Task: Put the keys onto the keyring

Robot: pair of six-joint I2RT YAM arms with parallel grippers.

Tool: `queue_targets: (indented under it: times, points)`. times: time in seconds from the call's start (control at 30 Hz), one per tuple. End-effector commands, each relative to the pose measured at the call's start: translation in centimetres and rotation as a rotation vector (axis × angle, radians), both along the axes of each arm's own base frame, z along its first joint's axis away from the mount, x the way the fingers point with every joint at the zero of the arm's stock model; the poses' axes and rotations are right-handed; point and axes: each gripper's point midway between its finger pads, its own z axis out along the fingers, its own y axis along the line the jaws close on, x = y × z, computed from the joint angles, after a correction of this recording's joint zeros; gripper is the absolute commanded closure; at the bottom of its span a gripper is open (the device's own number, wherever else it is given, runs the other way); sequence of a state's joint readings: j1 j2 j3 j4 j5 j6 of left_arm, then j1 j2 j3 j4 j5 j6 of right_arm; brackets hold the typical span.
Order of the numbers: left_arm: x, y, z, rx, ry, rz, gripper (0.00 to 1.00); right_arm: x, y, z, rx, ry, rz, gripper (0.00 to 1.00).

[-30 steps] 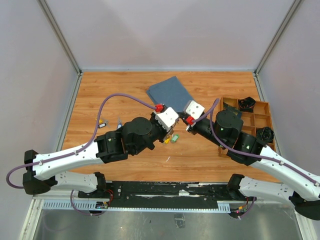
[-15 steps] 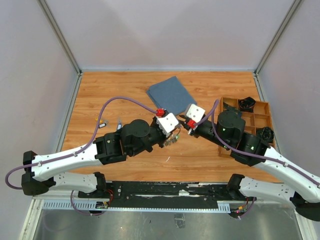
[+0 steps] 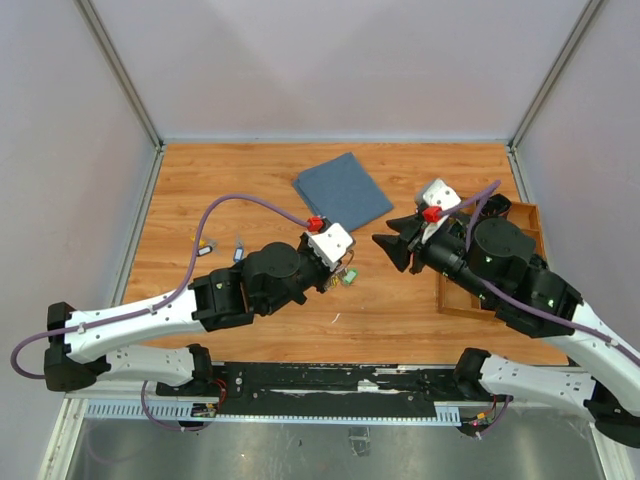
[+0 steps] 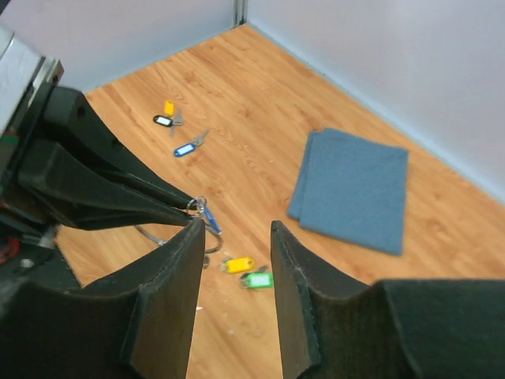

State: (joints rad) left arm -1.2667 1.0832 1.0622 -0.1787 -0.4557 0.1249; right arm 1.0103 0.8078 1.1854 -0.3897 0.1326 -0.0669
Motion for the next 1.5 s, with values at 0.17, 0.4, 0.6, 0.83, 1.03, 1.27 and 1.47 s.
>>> queue_targets:
  times: [0.17, 0.4, 0.6, 0.83, 1.03, 1.27, 1.47]
  points:
    - [0.6, 0.4, 1.5, -0.106, -0.027, 0.057, 1.00, -0.8, 2.8, -3.5, 0.269, 0.556, -0.114, 0.58]
    - [0.4, 0.3, 1.5, -0.109, -0.025, 0.045, 0.99, -0.1, 4.0, -4.5, 0.330, 0.638, -0.105, 0.58]
    - [0.0, 0.2, 1.5, -0.115, -0.025, 0.016, 1.00, 0.4, 4.4, -5.2, 0.386, 0.696, -0.081, 0.61]
    - [-0.2, -0.1, 1.1, -0.103, -0.024, 0.001, 1.00, 0.5, 5.3, -4.8, 0.437, 0.707, -0.037, 0.67]
    - [0.0, 0.0, 0.8, -0.093, -0.022, 0.015, 0.99, 0.5, 5.3, -4.4, 0.454, 0.692, -0.027, 0.69]
    - [-0.2, 0.0, 1.0, -0.102, -0.018, 0.001, 0.99, 0.6, 5.6, -4.7, 0.454, 0.706, -0.027, 0.78]
    - [-0.4, 0.1, 1.1, -0.107, -0.018, -0.008, 1.00, 0.8, 5.8, -5.0, 0.455, 0.709, -0.025, 0.92]
